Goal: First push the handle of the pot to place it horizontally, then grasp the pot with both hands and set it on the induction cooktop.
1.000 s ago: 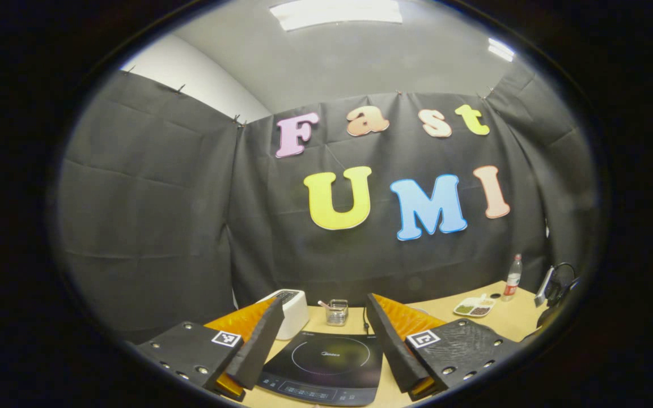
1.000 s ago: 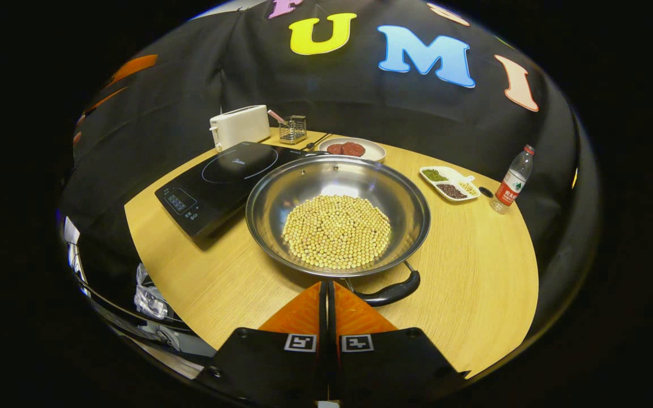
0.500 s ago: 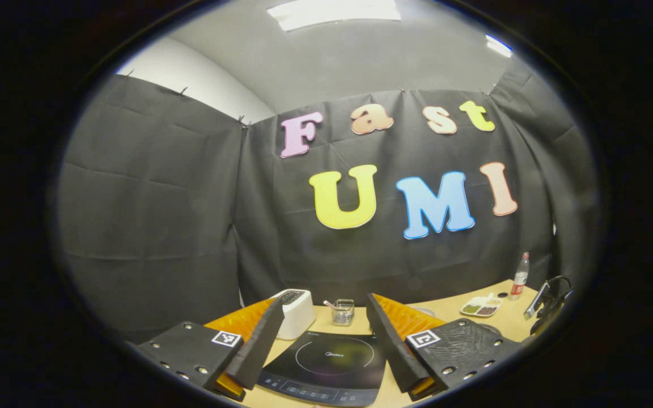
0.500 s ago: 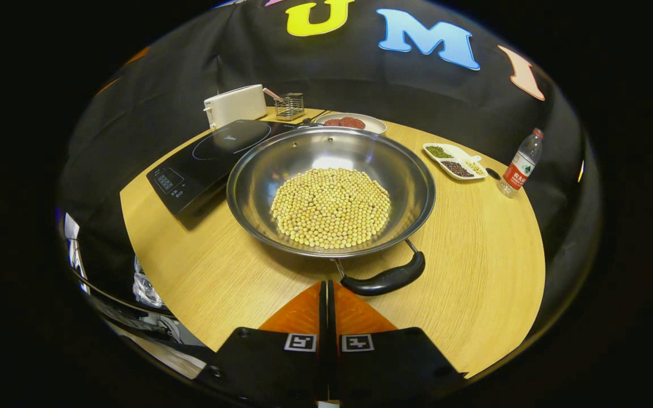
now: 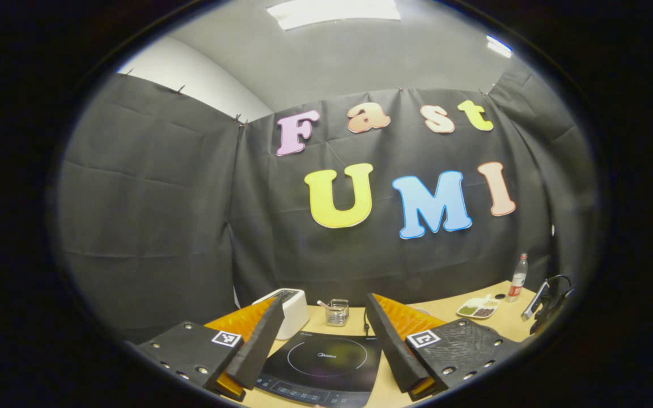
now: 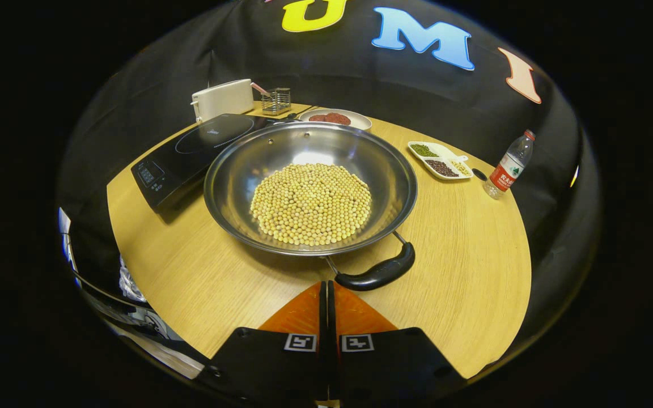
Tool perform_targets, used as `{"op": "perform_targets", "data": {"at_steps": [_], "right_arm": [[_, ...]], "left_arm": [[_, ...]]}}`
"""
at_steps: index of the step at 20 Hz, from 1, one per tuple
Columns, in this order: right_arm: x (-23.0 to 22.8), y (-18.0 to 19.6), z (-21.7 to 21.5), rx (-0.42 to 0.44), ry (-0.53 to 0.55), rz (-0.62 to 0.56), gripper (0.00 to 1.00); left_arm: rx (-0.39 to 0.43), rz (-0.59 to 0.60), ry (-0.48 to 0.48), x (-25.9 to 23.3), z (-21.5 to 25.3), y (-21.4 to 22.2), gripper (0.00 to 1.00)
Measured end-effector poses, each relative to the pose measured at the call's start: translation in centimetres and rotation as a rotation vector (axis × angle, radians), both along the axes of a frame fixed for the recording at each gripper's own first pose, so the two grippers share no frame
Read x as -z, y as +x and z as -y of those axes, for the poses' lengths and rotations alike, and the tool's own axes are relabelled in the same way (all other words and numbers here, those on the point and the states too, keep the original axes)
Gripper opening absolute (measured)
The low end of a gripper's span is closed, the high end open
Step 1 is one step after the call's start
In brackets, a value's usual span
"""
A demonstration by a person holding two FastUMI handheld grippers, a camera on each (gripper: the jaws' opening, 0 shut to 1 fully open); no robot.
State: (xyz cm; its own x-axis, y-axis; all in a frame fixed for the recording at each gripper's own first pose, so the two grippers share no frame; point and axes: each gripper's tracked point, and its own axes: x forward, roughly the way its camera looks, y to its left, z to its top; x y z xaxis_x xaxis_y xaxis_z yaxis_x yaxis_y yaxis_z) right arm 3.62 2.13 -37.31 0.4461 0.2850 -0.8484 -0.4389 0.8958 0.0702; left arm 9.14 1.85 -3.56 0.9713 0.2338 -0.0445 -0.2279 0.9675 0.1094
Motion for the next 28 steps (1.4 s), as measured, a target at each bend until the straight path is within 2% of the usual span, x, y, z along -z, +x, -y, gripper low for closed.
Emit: {"op": "perform_targets", "data": {"at_steps": [4,7,8,9,12,14,15,16,17,21,22,25,28], "right_arm": [[0.1,0.5,0.9,0.038,0.015,-0.014,0.00],[0.2,1.1,1.4,0.061,0.017,-0.017,0.05],[0.3,1.3,1.5,0.069,0.021,-0.018,0.00],[0.4,1.5,1.7,0.076,0.023,-0.020,0.00],[0.6,2.6,2.7,0.097,0.016,-0.018,0.01],[0.7,3.5,3.4,0.122,0.015,-0.018,0.05],[0.8,3.9,3.8,0.138,0.018,-0.021,0.02],[0.9,4.3,4.1,0.156,0.025,-0.026,0.00],[1.0,4.7,4.3,0.174,0.031,-0.030,0.02],[1.1,6.6,5.5,0.223,0.039,-0.019,0.00],[1.1,7.0,5.7,0.234,0.041,-0.016,0.05],[1.3,8.3,6.2,0.268,0.054,-0.011,0.05],[1.4,9.3,6.4,0.284,0.056,-0.003,0.02]], "left_arm": [[-0.009,0.000,-0.004,0.1,0.2,0.4,0.87],[-0.014,0.002,-0.005,0.2,0.3,0.4,0.87],[-0.015,0.002,-0.005,0.2,0.4,0.5,0.87],[-0.017,0.002,-0.004,0.2,0.5,0.6,0.87],[-0.027,0.003,-0.003,0.4,0.4,0.5,0.90],[-0.036,0.002,-0.001,0.4,0.1,0.4,0.87],[-0.041,0.000,0.000,0.4,0.0,0.5,0.90],[-0.046,-0.002,0.001,0.6,-0.1,0.5,0.87],[-0.051,-0.005,0.001,0.6,-0.2,0.5,0.90],[-0.066,-0.015,0.006,0.8,-0.5,0.3,0.87],[-0.070,-0.021,0.008,1.1,-0.6,0.2,0.87],[-0.079,-0.032,0.007,1.4,-0.7,0.0,0.90],[-0.087,-0.039,0.015,1.6,-0.7,-0.4,0.87]]}}
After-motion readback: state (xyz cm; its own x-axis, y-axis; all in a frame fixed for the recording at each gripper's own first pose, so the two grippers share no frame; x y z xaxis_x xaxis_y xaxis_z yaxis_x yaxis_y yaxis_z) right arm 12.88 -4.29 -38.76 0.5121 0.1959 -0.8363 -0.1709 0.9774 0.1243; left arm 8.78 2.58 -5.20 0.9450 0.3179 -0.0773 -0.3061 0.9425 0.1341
